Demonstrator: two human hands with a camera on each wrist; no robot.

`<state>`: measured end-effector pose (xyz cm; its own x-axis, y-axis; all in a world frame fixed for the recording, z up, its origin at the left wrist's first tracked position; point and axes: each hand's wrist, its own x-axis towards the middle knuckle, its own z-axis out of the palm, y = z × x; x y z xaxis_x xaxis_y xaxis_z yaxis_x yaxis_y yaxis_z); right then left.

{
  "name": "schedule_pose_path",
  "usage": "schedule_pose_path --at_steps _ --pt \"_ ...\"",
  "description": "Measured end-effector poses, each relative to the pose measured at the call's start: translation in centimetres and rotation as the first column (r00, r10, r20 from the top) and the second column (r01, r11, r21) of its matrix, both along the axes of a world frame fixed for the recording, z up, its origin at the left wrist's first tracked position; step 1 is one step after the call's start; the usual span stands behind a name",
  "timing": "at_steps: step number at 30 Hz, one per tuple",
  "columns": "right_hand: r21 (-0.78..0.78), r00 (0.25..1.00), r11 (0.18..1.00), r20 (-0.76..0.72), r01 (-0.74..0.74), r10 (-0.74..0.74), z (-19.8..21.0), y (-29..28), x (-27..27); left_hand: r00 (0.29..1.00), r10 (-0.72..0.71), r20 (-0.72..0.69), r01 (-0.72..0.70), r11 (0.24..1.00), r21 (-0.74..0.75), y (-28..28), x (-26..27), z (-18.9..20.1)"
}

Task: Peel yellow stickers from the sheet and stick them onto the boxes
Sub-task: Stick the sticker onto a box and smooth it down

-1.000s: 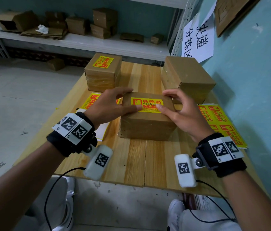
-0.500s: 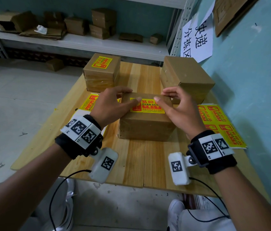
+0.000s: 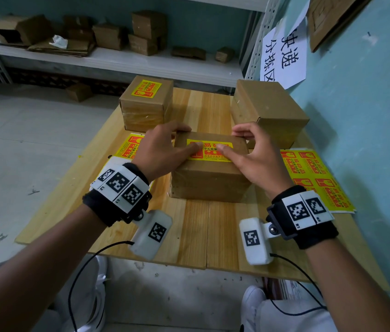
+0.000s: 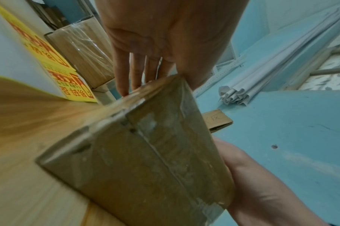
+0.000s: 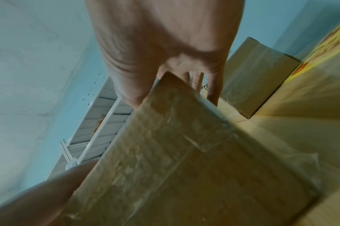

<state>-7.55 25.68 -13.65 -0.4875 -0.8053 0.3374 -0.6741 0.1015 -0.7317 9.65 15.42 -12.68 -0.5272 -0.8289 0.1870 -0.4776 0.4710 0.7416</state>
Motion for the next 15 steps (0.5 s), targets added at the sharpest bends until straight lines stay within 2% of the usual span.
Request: schedule_pose_path --at_steps 4,9,15 --pt "-0.001 1.0 1.0 0.006 -0.012 0.012 0.1 0.3 -0.2 0.999 -0.028 -0.021 0.029 0.997 0.066 0.0 0.3 0.2" --pt "0.048 0.998 0.997 -0.016 -0.061 0.062 -0.4 0.4 0.1 0.998 -0.061 0.029 0.06 0.997 0.04 0.5 0.3 0.2" --pt "0.011 0.988 0.995 0.119 -0.104 0.102 0.1 1.1 -1.1 0.992 -0.089 -0.087 0.106 0.97 0.218 -0.4 1.0 0.2"
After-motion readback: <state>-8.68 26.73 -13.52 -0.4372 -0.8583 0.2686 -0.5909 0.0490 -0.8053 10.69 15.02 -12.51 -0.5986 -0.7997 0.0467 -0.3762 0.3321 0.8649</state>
